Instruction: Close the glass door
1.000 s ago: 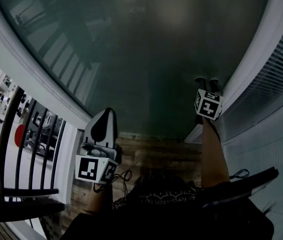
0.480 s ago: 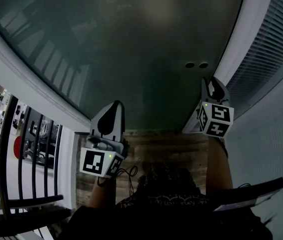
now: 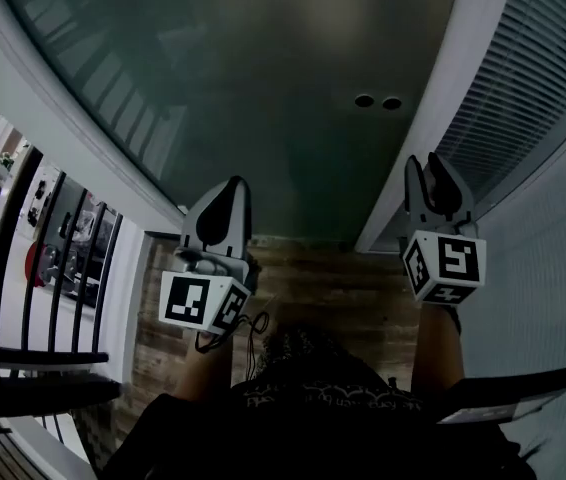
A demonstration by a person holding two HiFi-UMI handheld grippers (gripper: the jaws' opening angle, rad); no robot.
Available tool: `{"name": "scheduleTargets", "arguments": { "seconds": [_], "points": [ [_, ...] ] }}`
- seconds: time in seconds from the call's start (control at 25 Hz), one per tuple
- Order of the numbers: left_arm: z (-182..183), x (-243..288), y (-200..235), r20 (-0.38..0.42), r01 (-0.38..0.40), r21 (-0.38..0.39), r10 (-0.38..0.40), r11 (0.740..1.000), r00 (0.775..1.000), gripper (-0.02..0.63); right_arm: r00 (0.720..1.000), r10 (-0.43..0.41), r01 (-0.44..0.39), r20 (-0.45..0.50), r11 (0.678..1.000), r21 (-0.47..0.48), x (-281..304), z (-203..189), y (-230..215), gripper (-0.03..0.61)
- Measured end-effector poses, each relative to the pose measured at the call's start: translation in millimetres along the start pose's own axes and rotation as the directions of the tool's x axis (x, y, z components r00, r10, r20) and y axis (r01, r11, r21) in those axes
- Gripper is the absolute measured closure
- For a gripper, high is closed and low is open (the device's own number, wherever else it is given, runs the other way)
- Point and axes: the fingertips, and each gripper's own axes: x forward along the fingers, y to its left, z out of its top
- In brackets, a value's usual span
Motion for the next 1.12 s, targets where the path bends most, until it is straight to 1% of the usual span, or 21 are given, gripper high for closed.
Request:
{"name": "scheduleTargets", "arguments": {
  "seconds": [0.12, 0.16, 0.24, 0.28, 0.36, 0.52, 0.76, 0.96, 1.12],
  "points": [
    [3, -23, -41, 0.024, -0.055, -0.001, 0.055, 0.998, 0.998, 0.612, 0.998, 0.059, -0.059, 0.025, 0.998, -0.001, -36, 3, -11, 0.459],
    [3, -32, -55, 0.03, -0.073, -0.002, 0.073, 0.997, 0.997, 0.612, 0.996, 0.081, -0.081, 0.033, 0.997, -0.005, -48, 4, -13, 0.468],
    [5, -49, -78, 0.038, -0.108, -0.004, 0.109, 0.994, 0.993, 0.612, 0.991, 0.122, -0.121, 0.051, 0.993, -0.013, -69, 6, -14, 0.496],
    [7, -58, -87, 0.04, -0.123, -0.005, 0.123, 0.992, 0.992, 0.612, 0.988, 0.14, -0.139, 0.062, 0.99, -0.015, -79, 10, -14, 0.529],
    [16, -73, -105, 0.041, -0.142, -0.003, 0.142, 0.99, 0.989, 0.612, 0.982, 0.169, -0.168, 0.086, 0.986, -0.012, -97, 21, -12, 0.568],
    [31, -94, -135, 0.04, -0.165, 0.018, 0.164, 0.986, 0.986, 0.612, 0.968, 0.218, -0.22, 0.122, 0.975, 0.001, -123, 36, -12, 0.575],
    [47, -108, -157, 0.047, -0.197, 0.042, 0.195, 0.98, 0.98, 0.612, 0.953, 0.277, -0.277, 0.123, 0.961, -0.017, -140, 43, -12, 0.577],
    [51, -119, -166, 0.038, -0.205, 0.053, 0.203, 0.977, 0.978, 0.612, 0.953, 0.282, -0.284, 0.11, 0.959, 0.0, -148, 40, -14, 0.577],
    [49, -128, -165, 0.033, -0.209, 0.071, 0.207, 0.975, 0.978, 0.612, 0.952, 0.283, -0.285, 0.115, 0.958, 0.005, -149, 41, -14, 0.577]
  ]
}}
